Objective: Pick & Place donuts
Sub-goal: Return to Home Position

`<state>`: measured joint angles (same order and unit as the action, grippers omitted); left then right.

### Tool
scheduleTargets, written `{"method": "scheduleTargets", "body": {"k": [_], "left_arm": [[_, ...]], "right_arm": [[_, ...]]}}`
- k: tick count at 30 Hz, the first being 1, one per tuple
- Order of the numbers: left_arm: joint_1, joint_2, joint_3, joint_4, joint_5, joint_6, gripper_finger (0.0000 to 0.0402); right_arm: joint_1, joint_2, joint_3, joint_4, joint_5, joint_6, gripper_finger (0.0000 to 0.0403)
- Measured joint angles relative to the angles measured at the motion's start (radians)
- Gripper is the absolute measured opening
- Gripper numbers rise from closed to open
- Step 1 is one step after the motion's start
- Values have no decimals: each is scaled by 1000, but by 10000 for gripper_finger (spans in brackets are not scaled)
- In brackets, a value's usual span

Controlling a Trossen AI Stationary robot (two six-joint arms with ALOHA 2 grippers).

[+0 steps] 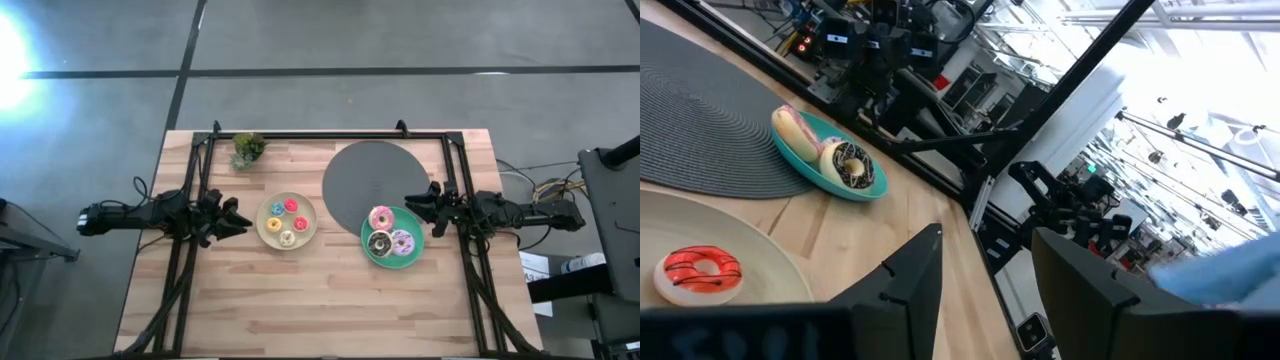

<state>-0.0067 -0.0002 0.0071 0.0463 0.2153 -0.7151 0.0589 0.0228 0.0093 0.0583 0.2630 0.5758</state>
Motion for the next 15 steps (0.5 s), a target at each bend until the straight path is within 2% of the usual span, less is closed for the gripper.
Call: {"method": "scheduleTargets", "body": {"k": [7,15], "left_arm": [[-2,0,0,3,0,0,131],[-26,0,-1,6,2,-8,131]], "right_arm": [[0,0,0,-2,0,0,123],[0,-1,0,-1,0,0,131]]}}
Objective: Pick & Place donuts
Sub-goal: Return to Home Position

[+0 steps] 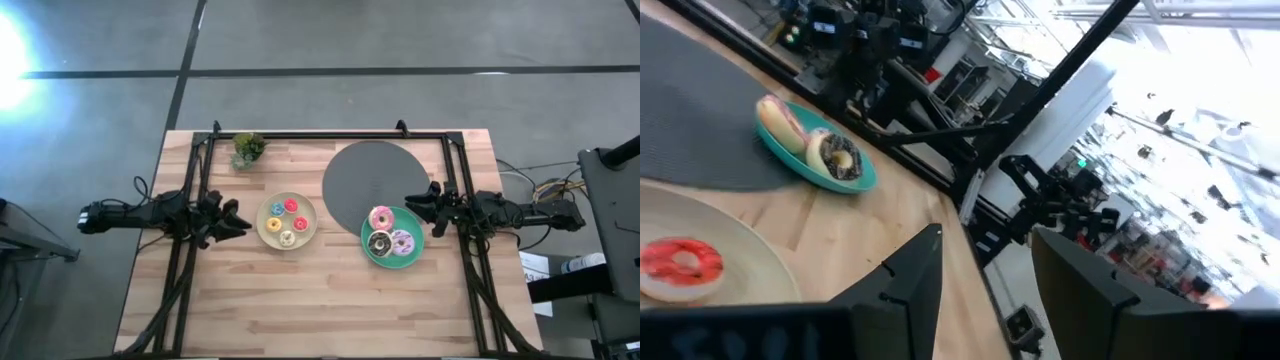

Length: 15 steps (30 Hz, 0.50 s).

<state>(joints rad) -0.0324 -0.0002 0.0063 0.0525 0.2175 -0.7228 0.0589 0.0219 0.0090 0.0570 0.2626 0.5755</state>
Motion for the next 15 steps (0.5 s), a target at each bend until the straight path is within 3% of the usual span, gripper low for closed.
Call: {"method": "scheduleTargets", "body": {"k": [3,9,15], "left_arm": [[-2,0,0,-4,32,78,131],[-10,0,0,-10,39,691,131],[60,0,-1,-39,-138,727,131]], "right_arm": [[0,0,0,0,0,0,132],[0,0,0,0,0,0,124],[0,0,0,0,0,0,126]]}}
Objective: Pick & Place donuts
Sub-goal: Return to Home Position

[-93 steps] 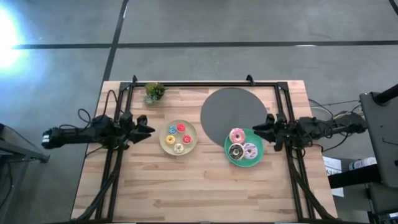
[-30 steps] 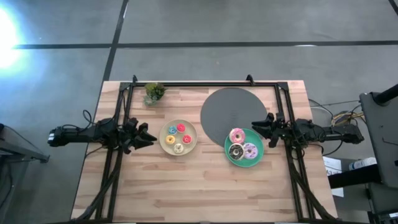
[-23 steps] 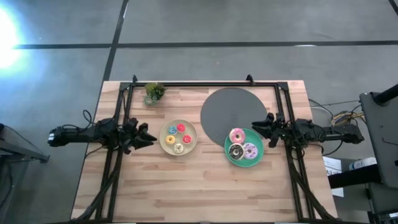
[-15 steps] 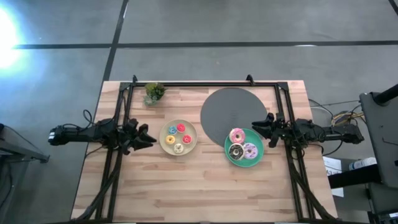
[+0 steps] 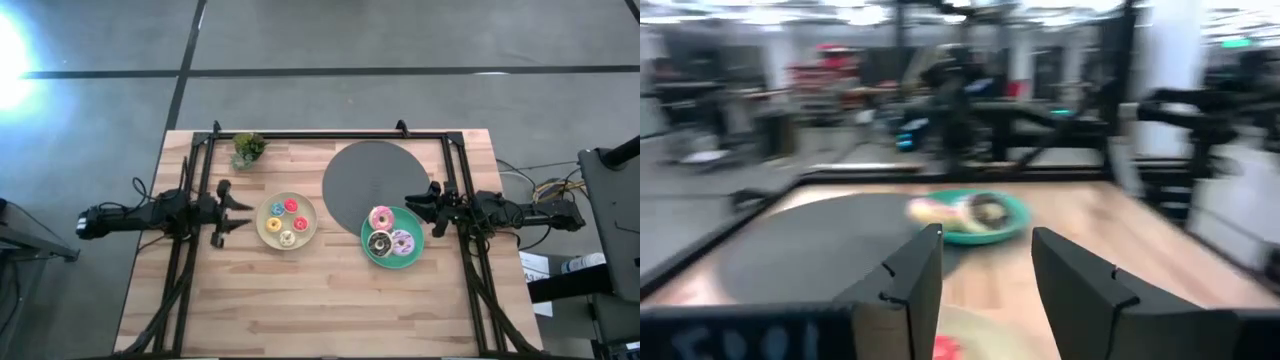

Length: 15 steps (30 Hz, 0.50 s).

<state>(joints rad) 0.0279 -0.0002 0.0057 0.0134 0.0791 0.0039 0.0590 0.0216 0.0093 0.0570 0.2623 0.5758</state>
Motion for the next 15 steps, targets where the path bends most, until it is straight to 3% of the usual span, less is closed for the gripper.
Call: {"method": "scheduleTargets", "body": {"k": [3,7,15], "left_arm": [[49,0,0,-5,-18,22,131],[34,0,0,-16,-62,159,131],[-34,0,0,-16,-89,149,131]], "right_arm": [[0,0,0,0,0,0,130],[0,0,0,0,0,0,132],[0,0,0,0,0,0,123]]}}
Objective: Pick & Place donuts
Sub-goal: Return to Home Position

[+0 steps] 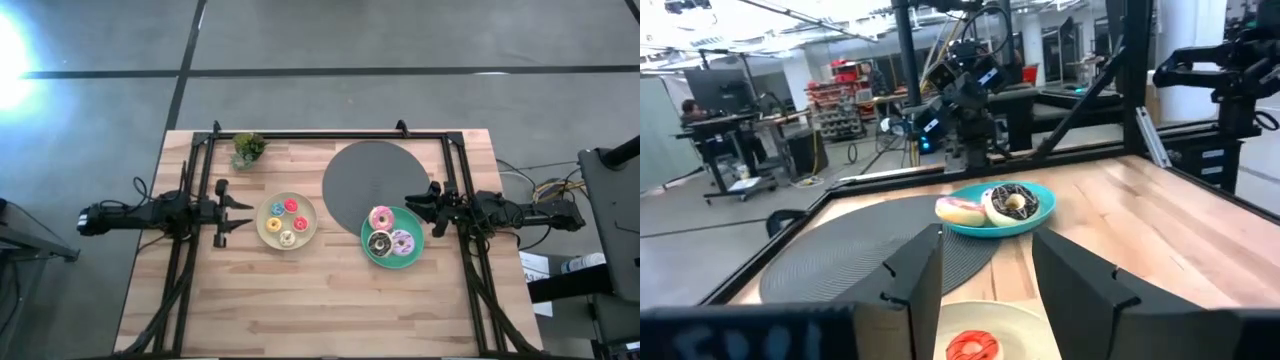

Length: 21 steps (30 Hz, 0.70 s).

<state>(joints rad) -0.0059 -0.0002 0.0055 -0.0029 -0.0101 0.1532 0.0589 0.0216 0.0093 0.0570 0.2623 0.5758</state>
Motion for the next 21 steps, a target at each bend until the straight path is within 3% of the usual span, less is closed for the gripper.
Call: {"method": "scheduleTargets", "body": {"k": [21], "left_arm": [[-1,18,0,50,-18,-4,131]], "right_arm": [[0,1,0,0,0,0,126]]}}
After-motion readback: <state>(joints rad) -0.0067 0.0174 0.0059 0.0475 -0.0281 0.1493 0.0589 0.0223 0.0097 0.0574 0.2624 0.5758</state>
